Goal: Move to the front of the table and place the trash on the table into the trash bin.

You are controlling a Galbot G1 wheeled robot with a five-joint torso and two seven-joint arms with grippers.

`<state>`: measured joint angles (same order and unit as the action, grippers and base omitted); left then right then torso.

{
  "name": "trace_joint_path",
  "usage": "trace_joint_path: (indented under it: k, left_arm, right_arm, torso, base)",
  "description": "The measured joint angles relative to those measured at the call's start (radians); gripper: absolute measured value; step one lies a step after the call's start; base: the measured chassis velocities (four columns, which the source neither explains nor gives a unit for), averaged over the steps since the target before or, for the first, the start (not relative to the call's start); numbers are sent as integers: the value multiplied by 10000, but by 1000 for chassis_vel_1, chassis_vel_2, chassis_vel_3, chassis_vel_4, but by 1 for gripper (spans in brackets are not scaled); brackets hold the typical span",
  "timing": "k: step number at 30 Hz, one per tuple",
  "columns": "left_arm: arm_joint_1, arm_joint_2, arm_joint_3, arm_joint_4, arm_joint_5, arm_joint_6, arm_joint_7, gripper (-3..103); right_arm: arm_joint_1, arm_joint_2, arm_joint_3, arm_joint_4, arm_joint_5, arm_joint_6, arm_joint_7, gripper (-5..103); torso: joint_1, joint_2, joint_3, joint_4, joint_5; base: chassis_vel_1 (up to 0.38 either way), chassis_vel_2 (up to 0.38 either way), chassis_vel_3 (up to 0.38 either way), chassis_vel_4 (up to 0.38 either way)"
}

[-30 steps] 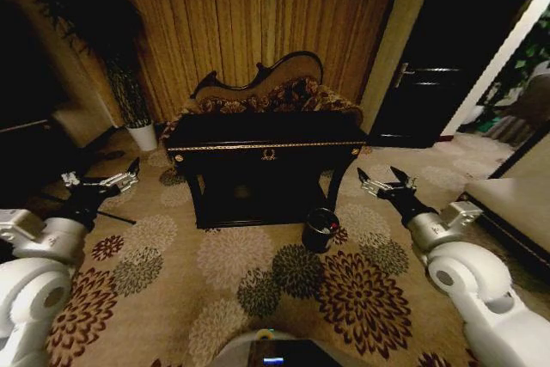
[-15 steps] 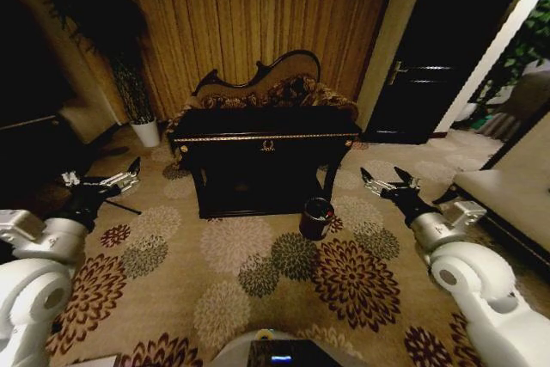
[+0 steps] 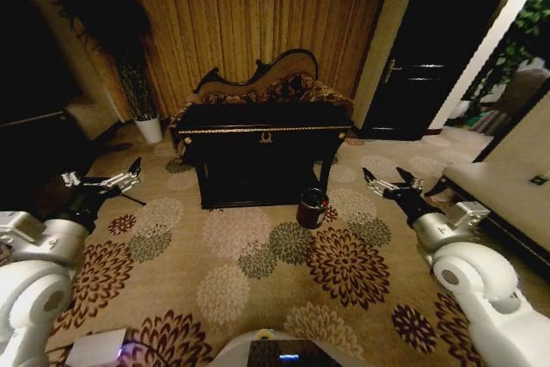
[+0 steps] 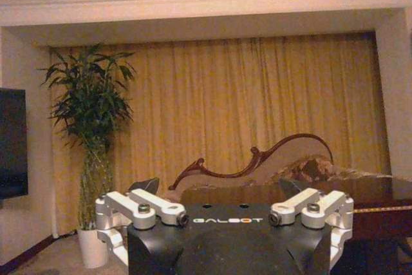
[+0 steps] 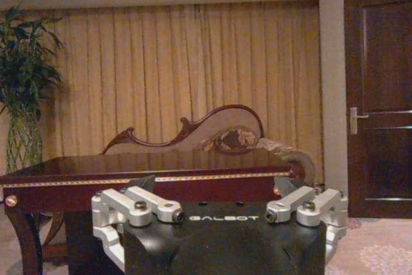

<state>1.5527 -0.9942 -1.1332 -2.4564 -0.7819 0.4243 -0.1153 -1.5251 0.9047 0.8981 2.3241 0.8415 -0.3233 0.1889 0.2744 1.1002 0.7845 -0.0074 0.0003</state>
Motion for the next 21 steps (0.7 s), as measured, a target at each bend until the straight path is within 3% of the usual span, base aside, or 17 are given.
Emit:
trace_joint_path:
  k: [6,21]
  left_arm:
    - [60,-92,63,-70,4,-19,-10,100]
    - [141,-242,149,-83,28,-316,-67,100]
  right_arm:
    - [-50,61,-17,-53,-52,263,0,100]
    - [-353,384,-60,-76,-509,385,26,100]
  torso:
    - [-8,6,-5,1,-7]
    - [-2,0,0,1,-3]
  base:
    - [136,-84,-138,69]
    - [-11,5,7,-8]
